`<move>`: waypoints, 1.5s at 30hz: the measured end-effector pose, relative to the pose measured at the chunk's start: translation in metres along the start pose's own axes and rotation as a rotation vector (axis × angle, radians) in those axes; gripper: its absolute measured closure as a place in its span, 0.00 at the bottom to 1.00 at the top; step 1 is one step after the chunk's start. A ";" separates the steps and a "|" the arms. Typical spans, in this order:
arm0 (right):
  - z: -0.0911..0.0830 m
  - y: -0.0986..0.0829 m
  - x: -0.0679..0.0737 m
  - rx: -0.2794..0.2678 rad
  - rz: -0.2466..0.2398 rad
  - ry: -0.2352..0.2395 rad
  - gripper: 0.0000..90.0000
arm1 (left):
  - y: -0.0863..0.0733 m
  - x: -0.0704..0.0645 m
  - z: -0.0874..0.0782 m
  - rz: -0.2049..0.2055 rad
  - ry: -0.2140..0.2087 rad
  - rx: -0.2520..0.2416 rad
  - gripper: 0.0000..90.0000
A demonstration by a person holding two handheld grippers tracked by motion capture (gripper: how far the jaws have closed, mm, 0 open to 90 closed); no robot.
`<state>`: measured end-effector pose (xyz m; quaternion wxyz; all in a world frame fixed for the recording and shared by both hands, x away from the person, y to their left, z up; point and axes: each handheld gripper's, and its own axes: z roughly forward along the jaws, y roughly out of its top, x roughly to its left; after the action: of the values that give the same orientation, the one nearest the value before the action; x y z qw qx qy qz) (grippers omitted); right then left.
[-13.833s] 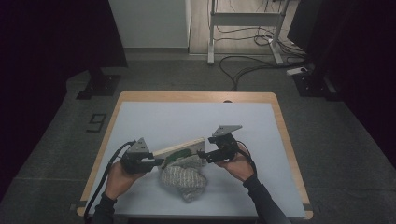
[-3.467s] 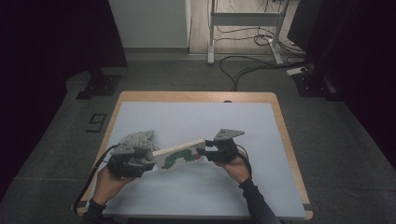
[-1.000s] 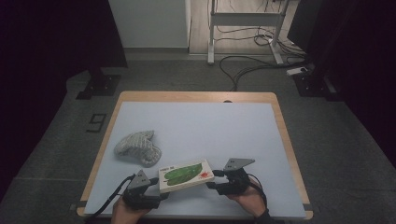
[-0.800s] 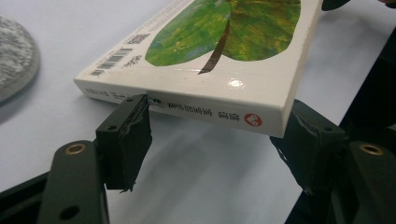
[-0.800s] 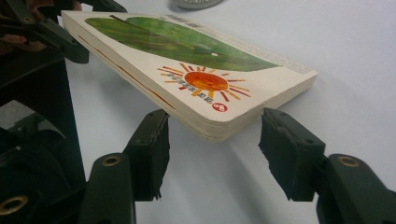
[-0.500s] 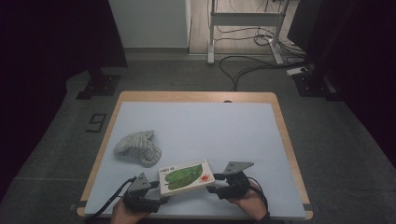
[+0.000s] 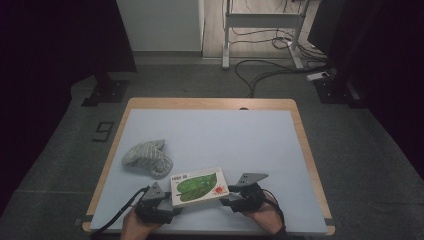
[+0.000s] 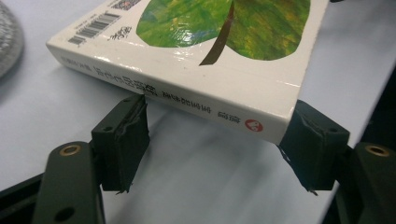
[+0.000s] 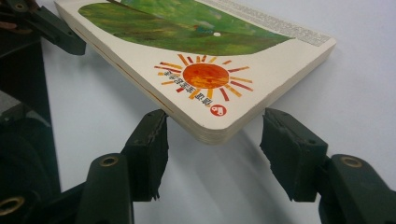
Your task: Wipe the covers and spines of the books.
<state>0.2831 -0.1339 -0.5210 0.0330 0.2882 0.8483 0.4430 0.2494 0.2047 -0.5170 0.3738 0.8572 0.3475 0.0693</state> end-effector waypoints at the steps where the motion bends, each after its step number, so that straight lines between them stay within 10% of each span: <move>1: 0.001 0.000 -0.001 -0.001 -0.003 -0.003 0.45 | 0.001 0.002 0.002 -0.007 -0.006 0.001 0.32; 15: 0.018 0.006 -0.018 -0.017 -0.004 -0.022 0.44 | 0.012 0.023 0.015 -0.037 -0.001 -0.015 0.37; 35: 0.016 0.002 -0.018 -0.008 -0.013 -0.056 0.42 | 0.008 0.014 0.010 0.013 0.045 -0.004 0.34; 45: -0.003 0.001 -0.033 -0.026 -0.011 -0.152 0.34 | 0.012 0.025 -0.004 0.031 0.038 0.004 0.21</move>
<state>0.3102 -0.1529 -0.5251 0.1036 0.3158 0.8391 0.4307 0.2727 0.2174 -0.5099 0.3644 0.8618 0.3411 0.0905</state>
